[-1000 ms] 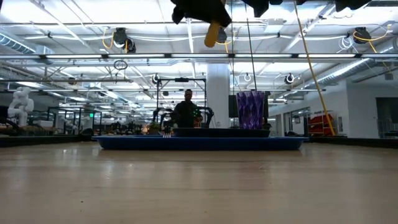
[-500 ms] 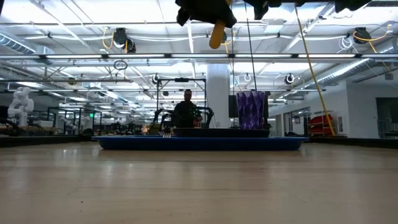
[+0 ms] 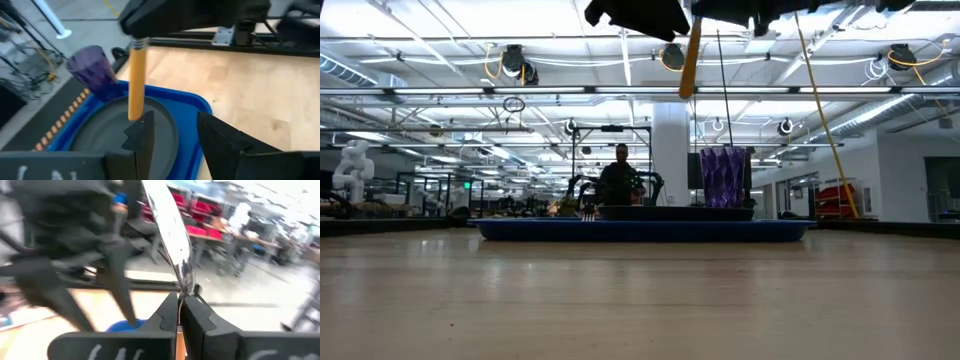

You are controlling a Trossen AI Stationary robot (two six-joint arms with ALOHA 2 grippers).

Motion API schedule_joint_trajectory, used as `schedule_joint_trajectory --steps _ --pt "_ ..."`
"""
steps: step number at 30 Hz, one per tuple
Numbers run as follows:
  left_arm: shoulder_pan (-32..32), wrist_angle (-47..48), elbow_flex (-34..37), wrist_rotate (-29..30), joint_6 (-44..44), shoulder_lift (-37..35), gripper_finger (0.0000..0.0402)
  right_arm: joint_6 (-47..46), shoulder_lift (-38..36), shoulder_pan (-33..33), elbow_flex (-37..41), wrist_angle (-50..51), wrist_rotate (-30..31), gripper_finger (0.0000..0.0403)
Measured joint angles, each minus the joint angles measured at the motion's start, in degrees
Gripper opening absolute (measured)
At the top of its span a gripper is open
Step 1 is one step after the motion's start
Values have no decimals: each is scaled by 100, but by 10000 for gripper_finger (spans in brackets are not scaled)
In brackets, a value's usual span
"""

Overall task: Pick and place plate/cup/fork/spoon on tray
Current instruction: Put the yellow spoon on the blue serving tray to the left of the orange fork

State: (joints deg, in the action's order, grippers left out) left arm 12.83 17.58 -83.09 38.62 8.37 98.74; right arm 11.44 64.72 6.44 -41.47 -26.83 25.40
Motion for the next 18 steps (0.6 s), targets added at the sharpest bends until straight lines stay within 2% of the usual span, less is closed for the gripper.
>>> schedule_joint_trajectory --steps 6,13,18 --pt "8 -922 -13 864 -379 167 179 -508 -28 -12 176 -453 748 0" --pt "-127 -2154 -7 1181 -660 692 209 -656 -29 -11 647 -1761 783 0" --pt "-197 -2892 -2 1942 -1350 1062 216 -925 -28 -11 835 -2227 776 0"
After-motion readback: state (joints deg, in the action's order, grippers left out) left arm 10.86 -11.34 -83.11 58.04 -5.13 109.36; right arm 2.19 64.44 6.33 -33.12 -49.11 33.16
